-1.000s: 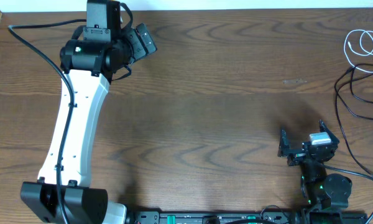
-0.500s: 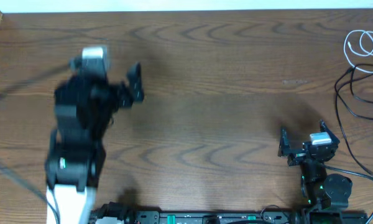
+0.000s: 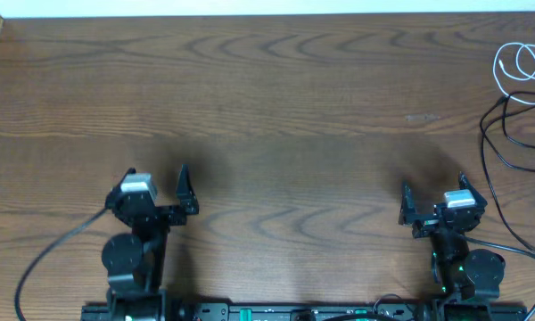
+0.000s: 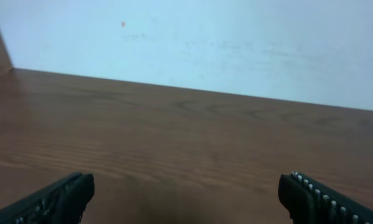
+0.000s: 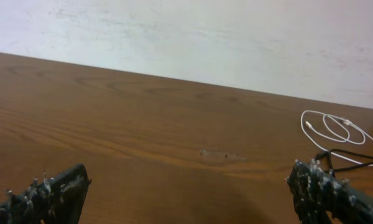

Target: Untangle cables

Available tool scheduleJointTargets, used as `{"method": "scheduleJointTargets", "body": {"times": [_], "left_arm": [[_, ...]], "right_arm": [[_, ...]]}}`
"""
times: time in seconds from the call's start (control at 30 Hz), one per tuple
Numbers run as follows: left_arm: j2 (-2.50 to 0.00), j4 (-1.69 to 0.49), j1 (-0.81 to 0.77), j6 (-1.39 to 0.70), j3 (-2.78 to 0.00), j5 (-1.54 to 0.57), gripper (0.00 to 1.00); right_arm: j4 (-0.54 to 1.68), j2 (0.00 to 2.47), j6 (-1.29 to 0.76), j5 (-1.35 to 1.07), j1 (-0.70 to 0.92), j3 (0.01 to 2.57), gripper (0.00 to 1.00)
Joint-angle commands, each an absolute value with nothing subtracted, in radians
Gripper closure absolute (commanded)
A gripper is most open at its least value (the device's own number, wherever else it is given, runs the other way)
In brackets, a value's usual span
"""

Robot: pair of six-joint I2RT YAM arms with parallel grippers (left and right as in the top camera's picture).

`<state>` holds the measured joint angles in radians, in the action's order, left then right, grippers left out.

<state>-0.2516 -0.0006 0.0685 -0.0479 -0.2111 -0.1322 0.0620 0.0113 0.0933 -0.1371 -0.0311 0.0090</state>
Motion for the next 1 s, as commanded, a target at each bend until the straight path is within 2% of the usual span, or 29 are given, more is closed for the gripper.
{"method": "scheduleJointTargets", "body": {"times": [0.0, 0.13, 0.3, 0.97], "left_arm": [[-0.108, 0.006, 0.087, -0.033, -0.102, -0.138, 0.00], [-0.004, 0.011, 0.089, -0.034, -0.009, -0.138, 0.00], [-0.002, -0.068, 0.089, -0.026, -0.004, -0.087, 0.00], [-0.004, -0.066, 0.089, -0.026, -0.004, -0.074, 0.00]], "right_arm": [[0.064, 0.006, 0.079, -0.130, -0.025, 0.006, 0.01], [0.064, 0.006, 0.079, -0.130, -0.025, 0.006, 0.01], [0.064, 0.006, 0.079, -0.130, -0.025, 0.006, 0.01], [0.064, 0.006, 0.079, -0.130, -0.025, 0.006, 0.01]]}}
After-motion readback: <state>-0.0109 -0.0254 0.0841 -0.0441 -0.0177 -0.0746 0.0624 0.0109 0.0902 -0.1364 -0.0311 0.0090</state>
